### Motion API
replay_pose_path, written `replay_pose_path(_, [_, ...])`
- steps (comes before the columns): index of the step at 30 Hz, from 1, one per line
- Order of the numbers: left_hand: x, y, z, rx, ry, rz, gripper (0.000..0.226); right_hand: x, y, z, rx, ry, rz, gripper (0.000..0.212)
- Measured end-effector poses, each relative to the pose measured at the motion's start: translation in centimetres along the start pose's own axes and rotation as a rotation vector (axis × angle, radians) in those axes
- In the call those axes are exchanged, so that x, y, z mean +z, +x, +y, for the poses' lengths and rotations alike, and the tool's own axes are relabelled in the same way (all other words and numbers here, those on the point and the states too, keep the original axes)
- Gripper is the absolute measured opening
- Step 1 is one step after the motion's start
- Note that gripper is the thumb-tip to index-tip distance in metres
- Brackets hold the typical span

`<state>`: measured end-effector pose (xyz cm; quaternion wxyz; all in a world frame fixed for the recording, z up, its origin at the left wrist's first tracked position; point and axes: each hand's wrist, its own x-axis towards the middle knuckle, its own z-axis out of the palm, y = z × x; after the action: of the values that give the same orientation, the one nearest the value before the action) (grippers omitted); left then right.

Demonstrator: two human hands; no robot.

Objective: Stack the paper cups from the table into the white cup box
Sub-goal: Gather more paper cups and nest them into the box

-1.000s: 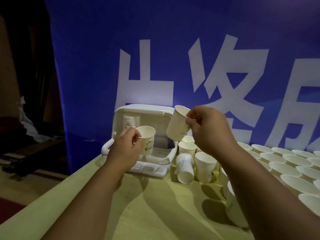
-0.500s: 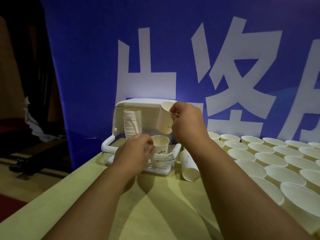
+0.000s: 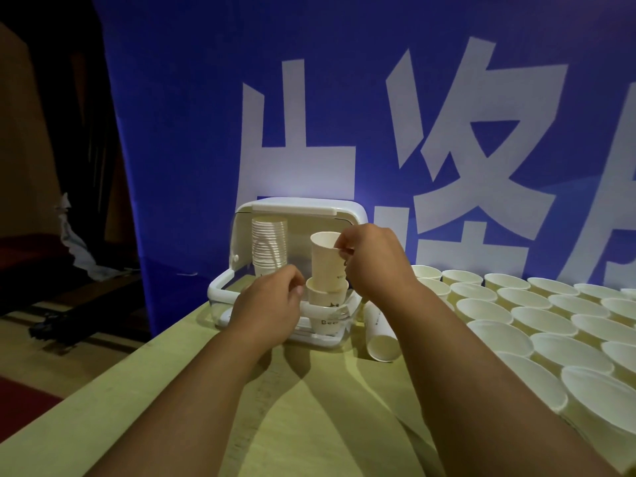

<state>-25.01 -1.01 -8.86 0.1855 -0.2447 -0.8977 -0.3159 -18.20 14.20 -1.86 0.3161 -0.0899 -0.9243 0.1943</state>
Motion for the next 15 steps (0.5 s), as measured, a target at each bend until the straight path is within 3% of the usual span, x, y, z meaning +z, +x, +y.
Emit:
replay_pose_path(2, [0.1, 0.0, 0.0, 0.001, -0.032, 0.025, 0.011, 0.4, 0.0, 0.2, 0.024, 0.014, -0.033, 0.035])
replay_pose_path(7, [0.8, 0.0, 0.1, 0.072, -0.117, -0.031, 0.058, 1.2, 0.3, 0.9, 0.074, 0.016, -0.122, 0.032])
replay_pose_path(15, [1.4, 0.3, 0.0, 0.096, -0.06, -0.017, 0.037, 3.4, 0.1, 2.2, 0.089, -0.049, -0.176, 0.03])
